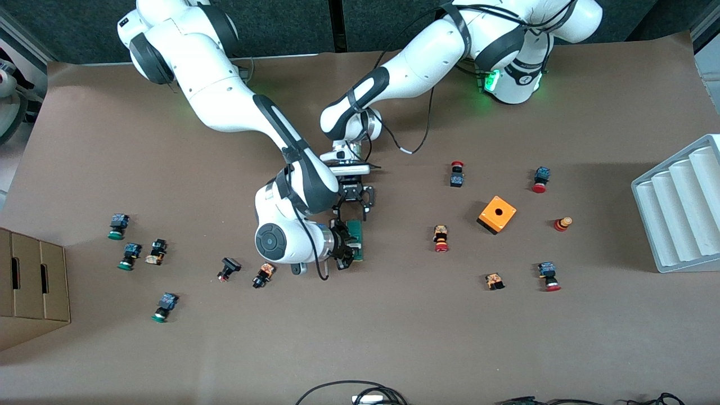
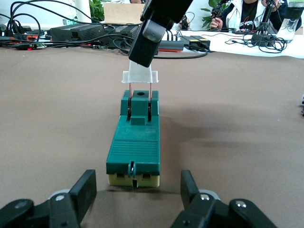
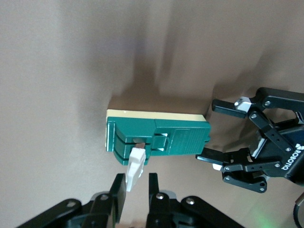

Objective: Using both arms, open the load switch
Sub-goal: 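Push the white lever down toward the switch base with the right gripper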

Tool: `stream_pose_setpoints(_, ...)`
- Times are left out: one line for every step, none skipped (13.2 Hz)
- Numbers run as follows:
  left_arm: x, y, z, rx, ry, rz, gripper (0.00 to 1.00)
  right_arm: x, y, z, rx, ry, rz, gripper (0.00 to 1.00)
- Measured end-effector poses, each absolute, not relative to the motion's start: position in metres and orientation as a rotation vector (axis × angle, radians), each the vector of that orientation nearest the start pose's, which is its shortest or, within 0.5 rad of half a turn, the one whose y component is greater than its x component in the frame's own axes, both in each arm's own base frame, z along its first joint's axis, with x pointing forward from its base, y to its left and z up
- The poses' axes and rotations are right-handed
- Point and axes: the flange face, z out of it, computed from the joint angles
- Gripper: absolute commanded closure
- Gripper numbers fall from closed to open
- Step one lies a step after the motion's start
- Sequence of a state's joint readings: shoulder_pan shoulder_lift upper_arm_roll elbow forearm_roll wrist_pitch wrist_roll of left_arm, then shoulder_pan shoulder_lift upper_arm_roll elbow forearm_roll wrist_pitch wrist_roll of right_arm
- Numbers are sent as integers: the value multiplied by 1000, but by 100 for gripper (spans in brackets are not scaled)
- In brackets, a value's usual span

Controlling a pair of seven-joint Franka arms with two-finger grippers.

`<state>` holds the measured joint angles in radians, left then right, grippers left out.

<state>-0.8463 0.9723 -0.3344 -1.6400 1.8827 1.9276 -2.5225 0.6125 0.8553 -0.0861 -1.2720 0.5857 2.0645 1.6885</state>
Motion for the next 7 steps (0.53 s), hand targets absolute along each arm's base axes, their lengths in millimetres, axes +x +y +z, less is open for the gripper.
stream_pose_setpoints(330,-570,70,-2602,-118,-1746,20,622,414,240,-2212,1923,626,74)
stream_pose_setpoints(332,-569,69,-2597,-119,-1749,20,622,414,240,-2214,1923,627,74)
stream_pose_setpoints(335,-567,69,-2590,-121,-1751,20,621,414,240,-2218,1923,626,74)
stream_pose_setpoints(338,-565,68,-2583,-120,-1756,21,619,414,241,-2225,1920,626,74)
stream_pose_setpoints(341,-564,68,-2577,-114,-1765,21,616,416,241,-2236,1916,627,74)
stream_pose_setpoints(342,-564,68,-2572,-104,-1775,21,612,416,237,-2255,1916,627,74)
stream_pose_setpoints(343,-563,67,-2570,-98,-1778,21,610,416,234,-2265,1917,627,74)
